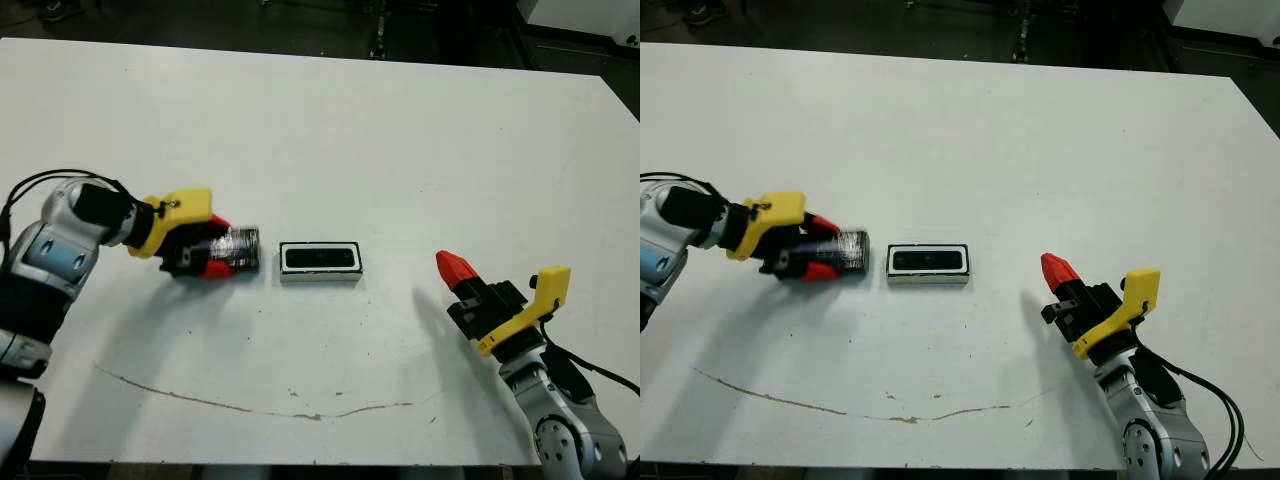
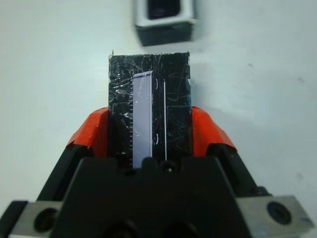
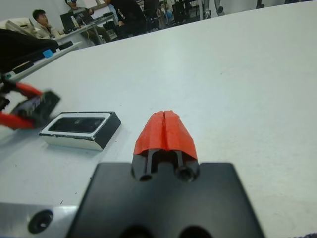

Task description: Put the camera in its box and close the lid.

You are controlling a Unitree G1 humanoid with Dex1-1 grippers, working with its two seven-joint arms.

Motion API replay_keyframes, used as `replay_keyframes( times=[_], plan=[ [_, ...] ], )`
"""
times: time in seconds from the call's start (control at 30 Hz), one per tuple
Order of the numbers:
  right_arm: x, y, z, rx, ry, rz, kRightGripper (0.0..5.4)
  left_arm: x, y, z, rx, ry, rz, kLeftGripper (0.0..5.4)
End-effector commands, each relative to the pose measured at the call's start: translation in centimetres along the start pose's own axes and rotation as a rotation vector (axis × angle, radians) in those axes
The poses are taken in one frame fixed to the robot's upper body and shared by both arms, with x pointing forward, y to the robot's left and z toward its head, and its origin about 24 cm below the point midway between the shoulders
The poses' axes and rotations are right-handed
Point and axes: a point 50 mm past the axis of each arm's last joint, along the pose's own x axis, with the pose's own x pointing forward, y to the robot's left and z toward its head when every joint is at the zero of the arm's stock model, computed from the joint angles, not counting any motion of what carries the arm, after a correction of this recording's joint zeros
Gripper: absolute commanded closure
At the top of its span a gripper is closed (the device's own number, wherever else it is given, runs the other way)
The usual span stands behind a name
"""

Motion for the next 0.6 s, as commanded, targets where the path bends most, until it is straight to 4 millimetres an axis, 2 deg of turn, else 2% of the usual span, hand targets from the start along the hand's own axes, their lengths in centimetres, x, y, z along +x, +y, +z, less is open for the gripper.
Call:
replay_keyframes(
  times=[0.03,0.3,0.6],
  plan=[
    [-0.3,-0.2,-0.3,-0.013,0.012,-0.016,5.4,-0.2,0.3,0.7,-0.12,-0.077,0.055,2.23],
    [-0.3,-0.2,-0.3,-0.021,0.013,-0.016,5.4,0.8,-0.6,1.8,-0.212,-0.122,-0.025,2.23],
    [-0.3,-0.3,-0.4,-0.02,0.01,-0.007,5.4,3.1,-1.5,1.4,-0.24,-0.095,-0.113,2.23]
  ],
)
